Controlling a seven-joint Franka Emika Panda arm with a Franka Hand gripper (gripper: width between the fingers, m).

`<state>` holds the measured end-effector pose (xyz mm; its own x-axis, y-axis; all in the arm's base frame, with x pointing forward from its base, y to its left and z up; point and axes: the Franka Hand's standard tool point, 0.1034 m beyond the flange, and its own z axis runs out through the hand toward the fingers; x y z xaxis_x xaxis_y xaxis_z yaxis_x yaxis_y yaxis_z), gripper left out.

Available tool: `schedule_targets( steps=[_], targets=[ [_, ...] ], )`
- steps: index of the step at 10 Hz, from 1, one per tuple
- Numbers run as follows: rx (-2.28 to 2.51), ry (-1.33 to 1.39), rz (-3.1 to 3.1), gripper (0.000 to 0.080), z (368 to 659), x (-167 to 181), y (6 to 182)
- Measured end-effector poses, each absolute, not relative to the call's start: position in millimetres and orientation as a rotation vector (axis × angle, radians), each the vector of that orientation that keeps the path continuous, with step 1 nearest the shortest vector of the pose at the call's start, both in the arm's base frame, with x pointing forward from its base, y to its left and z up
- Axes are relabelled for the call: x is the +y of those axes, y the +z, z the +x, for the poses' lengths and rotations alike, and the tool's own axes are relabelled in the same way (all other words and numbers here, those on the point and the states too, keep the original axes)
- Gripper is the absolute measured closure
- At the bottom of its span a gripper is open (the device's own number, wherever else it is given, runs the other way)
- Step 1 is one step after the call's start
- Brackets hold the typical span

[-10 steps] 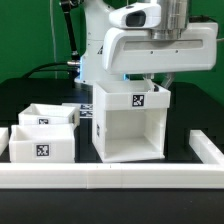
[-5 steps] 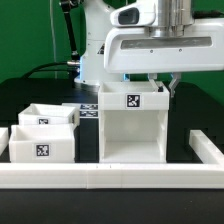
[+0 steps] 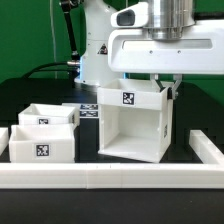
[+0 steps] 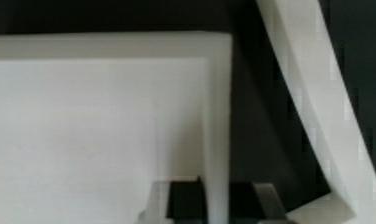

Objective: Assemble drawer

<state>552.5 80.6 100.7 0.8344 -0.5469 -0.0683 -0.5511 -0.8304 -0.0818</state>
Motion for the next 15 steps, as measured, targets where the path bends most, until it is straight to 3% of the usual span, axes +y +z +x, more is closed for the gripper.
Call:
schedule_targets(
  steps=[10,15],
  targets=[
    [1.935,0.180,-2.280,0.0762,562.2,86.8,99.1],
    [2.010,0.166,-2.188,0.0762,591.8,97.4,99.2]
  ],
)
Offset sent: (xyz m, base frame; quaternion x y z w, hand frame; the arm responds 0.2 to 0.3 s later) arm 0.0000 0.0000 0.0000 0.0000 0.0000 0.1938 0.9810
